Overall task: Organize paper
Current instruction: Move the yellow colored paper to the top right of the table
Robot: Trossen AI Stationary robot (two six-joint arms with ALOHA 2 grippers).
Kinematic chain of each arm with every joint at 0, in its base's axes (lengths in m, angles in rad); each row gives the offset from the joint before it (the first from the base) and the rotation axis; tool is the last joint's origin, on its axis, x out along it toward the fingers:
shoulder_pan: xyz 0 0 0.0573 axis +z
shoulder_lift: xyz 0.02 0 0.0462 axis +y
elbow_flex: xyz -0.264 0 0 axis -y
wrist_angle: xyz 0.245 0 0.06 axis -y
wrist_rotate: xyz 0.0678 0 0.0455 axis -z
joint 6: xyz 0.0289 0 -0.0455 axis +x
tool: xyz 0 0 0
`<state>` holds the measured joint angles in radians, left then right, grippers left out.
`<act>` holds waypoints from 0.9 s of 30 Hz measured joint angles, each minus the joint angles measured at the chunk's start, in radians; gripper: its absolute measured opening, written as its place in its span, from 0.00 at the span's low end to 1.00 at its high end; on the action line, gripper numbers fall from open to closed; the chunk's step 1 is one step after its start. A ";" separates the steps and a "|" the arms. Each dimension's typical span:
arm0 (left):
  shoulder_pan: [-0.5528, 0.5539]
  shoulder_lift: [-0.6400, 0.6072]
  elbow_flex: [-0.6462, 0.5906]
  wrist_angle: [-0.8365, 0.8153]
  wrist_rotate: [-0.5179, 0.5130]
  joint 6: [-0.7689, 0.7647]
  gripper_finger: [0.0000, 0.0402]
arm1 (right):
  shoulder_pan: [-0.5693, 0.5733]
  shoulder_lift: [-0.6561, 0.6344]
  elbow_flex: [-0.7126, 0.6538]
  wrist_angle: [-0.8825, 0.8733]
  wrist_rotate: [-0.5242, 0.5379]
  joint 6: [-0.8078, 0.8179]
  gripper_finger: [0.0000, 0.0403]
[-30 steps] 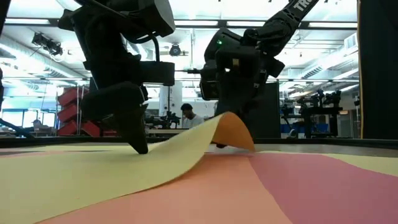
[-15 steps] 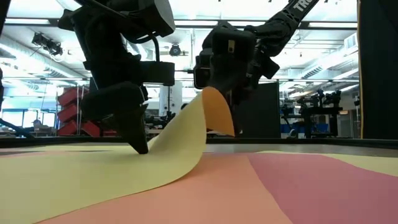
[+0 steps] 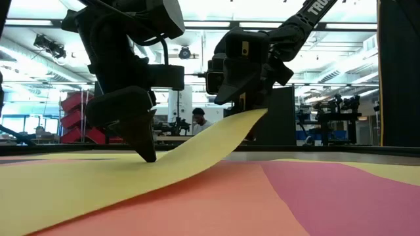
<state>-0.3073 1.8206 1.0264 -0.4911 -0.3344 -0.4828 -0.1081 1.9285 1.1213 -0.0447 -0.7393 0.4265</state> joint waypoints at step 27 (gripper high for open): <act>0.000 0.003 0.034 -0.061 -0.003 0.082 0.00 | 0.024 -0.001 0.000 0.005 0.170 -0.141 0.00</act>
<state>-0.3076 1.8235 1.0607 -0.5520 -0.3378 -0.4012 -0.0843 1.9278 1.1213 -0.0401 -0.5696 0.2854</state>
